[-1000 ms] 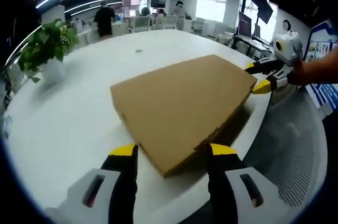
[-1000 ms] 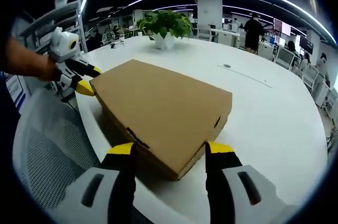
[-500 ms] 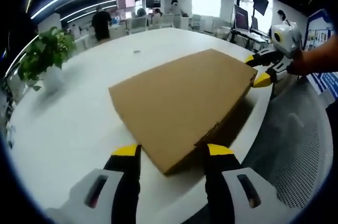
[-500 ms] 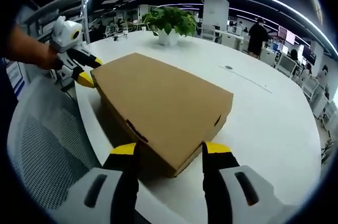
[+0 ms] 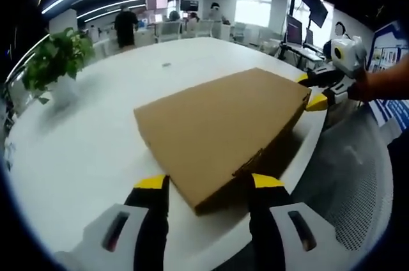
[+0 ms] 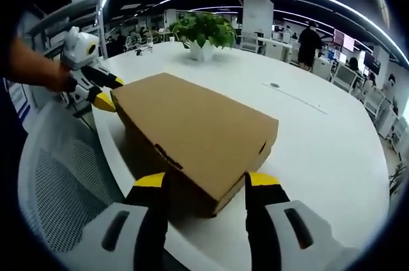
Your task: Operate the shoe box by opening the lid, removing the specified soft item, and placing it in the target area until the item is outside and the box remains undamaged.
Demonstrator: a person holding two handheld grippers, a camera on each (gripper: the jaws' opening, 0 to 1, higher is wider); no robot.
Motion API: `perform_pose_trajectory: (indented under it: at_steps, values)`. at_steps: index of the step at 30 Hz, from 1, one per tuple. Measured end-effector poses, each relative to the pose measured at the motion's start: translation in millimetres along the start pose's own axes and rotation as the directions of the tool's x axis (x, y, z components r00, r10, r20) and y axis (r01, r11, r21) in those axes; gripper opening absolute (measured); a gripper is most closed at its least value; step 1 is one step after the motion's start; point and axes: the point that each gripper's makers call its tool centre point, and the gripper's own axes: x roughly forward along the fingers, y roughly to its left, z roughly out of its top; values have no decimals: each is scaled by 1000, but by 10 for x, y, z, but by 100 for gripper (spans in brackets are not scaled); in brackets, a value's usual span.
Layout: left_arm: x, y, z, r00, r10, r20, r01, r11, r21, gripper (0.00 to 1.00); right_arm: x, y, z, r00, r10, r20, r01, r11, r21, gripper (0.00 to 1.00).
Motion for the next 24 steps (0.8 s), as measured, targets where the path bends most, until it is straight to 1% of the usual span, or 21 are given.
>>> perform_pose_trajectory:
  at_steps: [2,7,10,12,15,18,20,24]
  values:
    - [-30,-10,41,1000,-2,14,2,1000,-11,50,-26,10,45,1000,4,7,-4,1000,-5,46]
    - [-96,-17,126,999,-12,36,13,999,-29,51,-59,27,91,1000,24,7,-24,999,-29,48]
    - [-119,-27,163,999,-15,42,16,999,-28,51,-88,1,137,1000,18,10,-17,999,-45,46]
    - [-139,-21,211,998,-14,53,16,999,-28,51,-102,-6,174,1000,17,17,-17,999,-41,46]
    - [-165,-6,279,997,-17,70,19,999,-39,52,-123,-15,220,1000,5,30,-4,998,-58,46]
    - [-196,8,347,996,-21,87,25,999,-44,52,-147,-29,277,999,2,43,0,999,-53,45]
    - [-216,9,415,995,-21,98,24,999,-28,52,-159,-39,310,999,-2,49,4,999,-48,44]
    - [-253,37,516,992,-23,125,28,999,-42,52,-188,-85,387,997,-16,75,19,999,-39,42]
